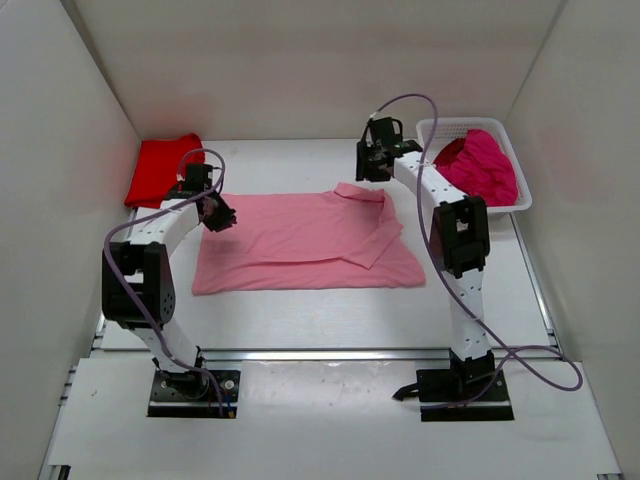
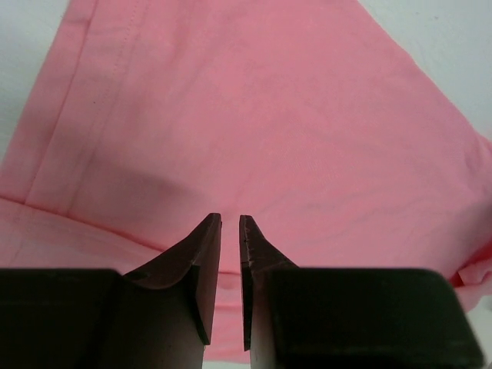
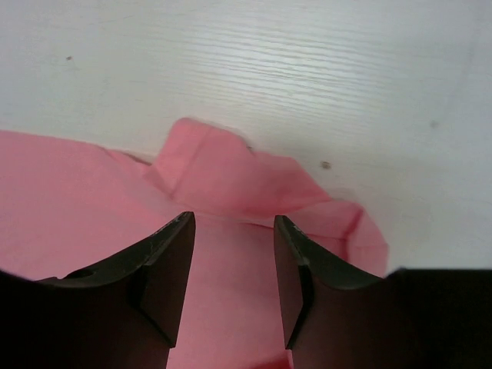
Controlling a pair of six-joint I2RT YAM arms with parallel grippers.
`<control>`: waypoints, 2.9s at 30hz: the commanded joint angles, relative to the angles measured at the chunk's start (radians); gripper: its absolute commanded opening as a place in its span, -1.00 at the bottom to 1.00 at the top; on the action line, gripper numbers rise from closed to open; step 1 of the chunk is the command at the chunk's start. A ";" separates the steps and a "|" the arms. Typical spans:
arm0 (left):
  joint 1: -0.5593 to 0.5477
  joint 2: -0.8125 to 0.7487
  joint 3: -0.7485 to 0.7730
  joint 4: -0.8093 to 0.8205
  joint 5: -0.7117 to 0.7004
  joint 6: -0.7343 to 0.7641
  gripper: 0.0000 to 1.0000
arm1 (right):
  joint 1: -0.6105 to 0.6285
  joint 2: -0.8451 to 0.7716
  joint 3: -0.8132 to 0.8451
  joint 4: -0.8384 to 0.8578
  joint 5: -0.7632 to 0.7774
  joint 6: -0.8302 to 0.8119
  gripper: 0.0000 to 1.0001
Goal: Fold and stack the t-shirts
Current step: Fold the flattened tshirt in 1/3 of the way
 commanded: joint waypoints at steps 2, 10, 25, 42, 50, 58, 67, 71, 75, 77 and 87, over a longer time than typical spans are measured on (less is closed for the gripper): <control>0.008 0.019 0.038 0.026 0.006 -0.020 -0.45 | 0.074 0.041 0.124 -0.016 -0.040 -0.125 -0.13; 0.015 0.055 0.067 0.030 0.005 -0.008 -0.40 | 0.093 0.098 0.166 0.008 -0.088 -0.152 -0.09; 0.014 0.060 0.040 0.059 0.032 -0.003 -0.42 | 0.097 0.171 0.212 0.034 -0.111 -0.107 -0.23; 0.021 0.075 0.029 0.079 0.044 -0.017 -0.42 | 0.093 0.219 0.235 0.031 -0.132 -0.081 -0.38; 0.023 0.085 0.028 0.091 0.049 -0.026 -0.41 | 0.081 0.224 0.247 0.039 -0.128 -0.060 -0.72; 0.049 0.106 0.012 0.108 0.054 -0.042 -0.41 | 0.055 0.199 0.261 0.023 -0.111 -0.064 -0.99; 0.096 0.143 0.006 0.119 0.055 -0.071 -0.41 | -0.051 0.081 0.247 -0.010 -0.044 -0.090 -0.99; 0.107 0.144 -0.015 0.118 0.048 -0.076 -0.40 | -0.102 0.076 0.238 -0.019 -0.010 -0.107 -1.00; 0.119 0.146 -0.014 0.118 0.035 -0.066 -0.39 | -0.131 0.067 0.241 -0.007 0.039 -0.115 -1.00; 0.123 0.143 -0.012 0.114 0.031 -0.063 -0.39 | -0.145 0.072 0.250 -0.007 0.064 -0.103 -1.00; 0.130 0.115 -0.005 0.101 -0.018 -0.048 -0.37 | -0.167 0.151 0.333 -0.004 0.102 -0.083 -1.00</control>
